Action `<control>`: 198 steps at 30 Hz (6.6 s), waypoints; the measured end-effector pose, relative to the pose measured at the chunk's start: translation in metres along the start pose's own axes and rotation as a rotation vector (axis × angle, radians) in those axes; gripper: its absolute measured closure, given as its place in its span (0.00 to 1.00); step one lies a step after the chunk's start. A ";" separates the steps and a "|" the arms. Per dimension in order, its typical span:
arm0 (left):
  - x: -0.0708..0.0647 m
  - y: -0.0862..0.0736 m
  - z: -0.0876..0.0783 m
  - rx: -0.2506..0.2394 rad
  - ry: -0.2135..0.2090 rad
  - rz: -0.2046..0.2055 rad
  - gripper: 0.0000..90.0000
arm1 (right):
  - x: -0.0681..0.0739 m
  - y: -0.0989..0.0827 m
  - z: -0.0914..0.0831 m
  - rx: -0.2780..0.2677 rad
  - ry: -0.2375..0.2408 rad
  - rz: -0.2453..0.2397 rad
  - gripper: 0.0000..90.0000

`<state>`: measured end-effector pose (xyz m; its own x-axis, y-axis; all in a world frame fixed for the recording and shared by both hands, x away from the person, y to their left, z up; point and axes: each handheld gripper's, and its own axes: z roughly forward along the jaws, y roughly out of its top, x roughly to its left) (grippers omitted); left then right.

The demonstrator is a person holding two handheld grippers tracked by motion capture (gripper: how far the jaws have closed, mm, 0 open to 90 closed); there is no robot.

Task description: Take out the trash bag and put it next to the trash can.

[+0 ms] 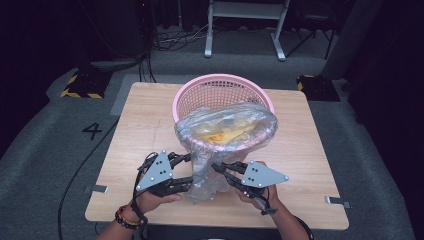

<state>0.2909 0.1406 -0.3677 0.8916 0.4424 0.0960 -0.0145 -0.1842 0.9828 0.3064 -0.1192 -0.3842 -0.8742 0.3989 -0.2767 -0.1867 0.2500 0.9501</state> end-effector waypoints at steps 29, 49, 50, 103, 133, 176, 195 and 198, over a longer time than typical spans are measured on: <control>-0.004 -0.006 0.029 0.170 0.215 0.049 0.99 | 0.006 -0.044 -0.033 0.118 -0.111 0.038 0.59; 0.006 -0.024 0.029 0.226 0.184 0.082 1.00 | -0.047 0.000 -0.090 -0.084 -0.257 0.184 0.35; 0.005 -0.024 0.028 0.233 0.189 0.088 1.00 | -0.042 0.003 -0.084 -0.094 -0.237 0.187 0.36; -0.005 0.014 0.010 0.032 0.334 -0.137 0.27 | 0.040 -0.002 0.037 0.154 -0.088 -0.362 1.00; 0.017 0.014 -0.042 -0.267 0.387 0.064 0.95 | 0.011 -0.064 -0.011 0.177 -0.150 -0.099 0.65; 0.136 -0.059 -0.037 0.078 0.614 -0.233 0.96 | -0.063 -0.127 -0.141 0.388 -0.380 0.200 0.49; 0.147 -0.059 -0.023 0.314 0.527 -0.350 0.28 | -0.066 -0.135 -0.144 0.422 -0.384 0.216 0.49; 0.139 -0.057 -0.031 0.372 0.493 -0.350 0.17 | -0.066 -0.134 -0.145 0.422 -0.389 0.212 0.49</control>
<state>0.4013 0.2393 -0.4051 0.5055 0.8600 -0.0694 0.4694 -0.2066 0.8585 0.3245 -0.3068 -0.4719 -0.6307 0.7511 -0.1954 0.2365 0.4258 0.8733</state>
